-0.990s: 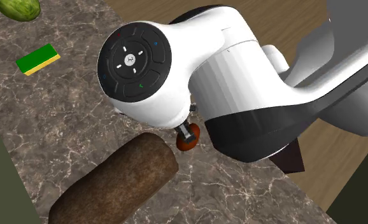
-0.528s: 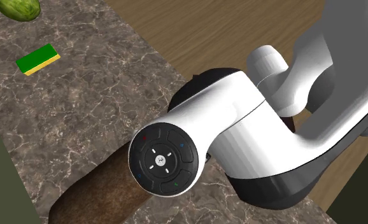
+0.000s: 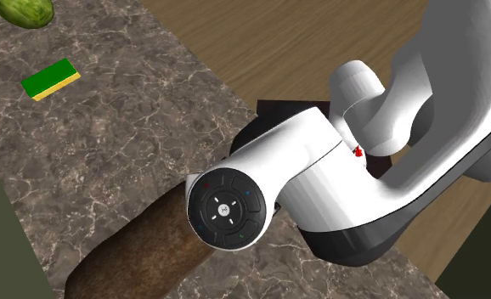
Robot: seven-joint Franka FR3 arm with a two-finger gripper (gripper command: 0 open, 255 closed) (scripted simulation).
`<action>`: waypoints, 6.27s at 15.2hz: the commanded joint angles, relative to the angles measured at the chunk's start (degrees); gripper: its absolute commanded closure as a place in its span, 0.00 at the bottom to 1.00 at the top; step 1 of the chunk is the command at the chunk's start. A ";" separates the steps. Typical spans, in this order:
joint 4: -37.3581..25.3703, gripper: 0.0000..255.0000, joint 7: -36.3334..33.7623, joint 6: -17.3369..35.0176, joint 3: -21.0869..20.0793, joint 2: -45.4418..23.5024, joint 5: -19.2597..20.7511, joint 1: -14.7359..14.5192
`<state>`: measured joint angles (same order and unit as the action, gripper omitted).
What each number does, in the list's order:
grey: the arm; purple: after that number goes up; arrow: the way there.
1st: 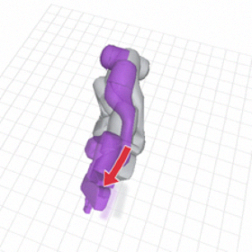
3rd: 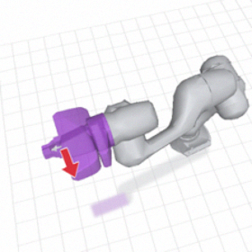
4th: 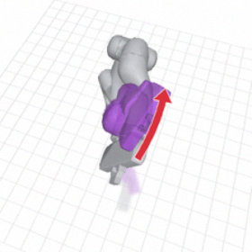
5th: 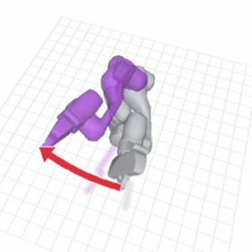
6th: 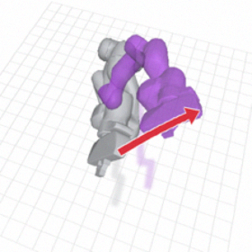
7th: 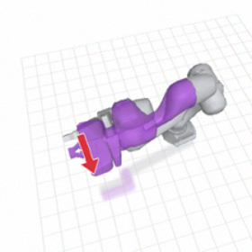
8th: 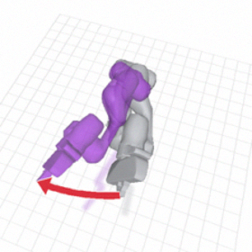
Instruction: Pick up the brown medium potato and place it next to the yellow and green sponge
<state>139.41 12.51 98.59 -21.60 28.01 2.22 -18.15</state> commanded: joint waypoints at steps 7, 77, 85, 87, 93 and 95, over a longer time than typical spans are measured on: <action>0.13 1.00 0.01 0.10 0.01 0.04 -0.01 -0.01; -71.55 1.00 40.96 -13.25 24.03 -48.66 15.55 19.09; -80.86 1.00 43.64 -12.99 24.79 -57.37 14.97 21.23; -78.11 1.00 43.07 -11.08 24.73 -56.61 15.00 21.28; -71.24 1.00 41.53 -5.89 24.62 -55.14 15.13 21.42; -69.29 1.00 41.06 -4.29 24.60 -54.87 15.18 21.46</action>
<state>68.71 53.90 93.33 3.03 -27.28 17.36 3.33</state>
